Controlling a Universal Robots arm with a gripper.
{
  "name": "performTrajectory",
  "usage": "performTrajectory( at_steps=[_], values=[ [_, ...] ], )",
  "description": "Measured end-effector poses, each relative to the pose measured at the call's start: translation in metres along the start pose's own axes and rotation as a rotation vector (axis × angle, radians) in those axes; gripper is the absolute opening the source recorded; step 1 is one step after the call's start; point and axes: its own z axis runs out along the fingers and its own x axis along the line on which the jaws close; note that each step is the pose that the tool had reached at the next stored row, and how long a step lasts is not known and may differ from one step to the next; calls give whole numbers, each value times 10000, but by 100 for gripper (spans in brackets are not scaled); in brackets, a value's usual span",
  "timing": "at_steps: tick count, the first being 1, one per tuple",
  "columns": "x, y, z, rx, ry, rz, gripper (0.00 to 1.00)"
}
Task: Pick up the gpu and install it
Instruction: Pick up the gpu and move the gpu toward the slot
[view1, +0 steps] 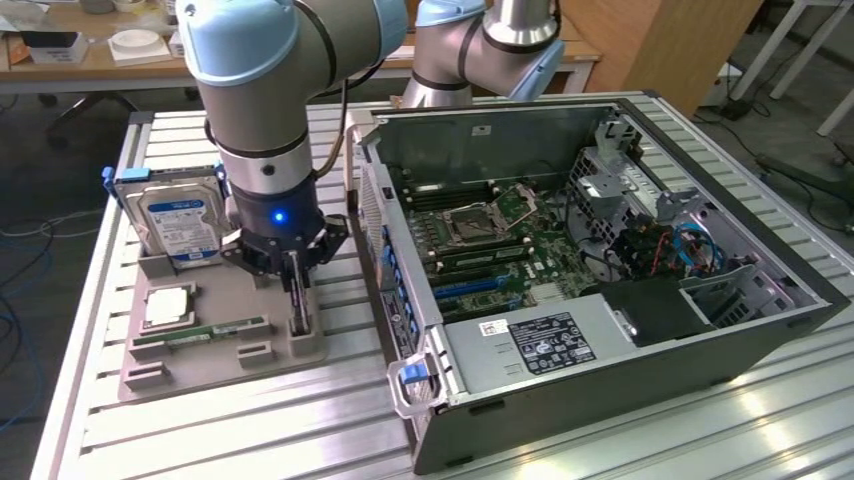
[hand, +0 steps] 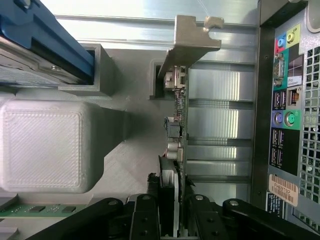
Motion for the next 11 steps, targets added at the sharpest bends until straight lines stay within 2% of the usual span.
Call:
performTrajectory(
  at_steps=[1,11],
  values=[
    [0,0,0,0,0,0,27],
    [0,0,0,0,0,0,27]
  ],
)
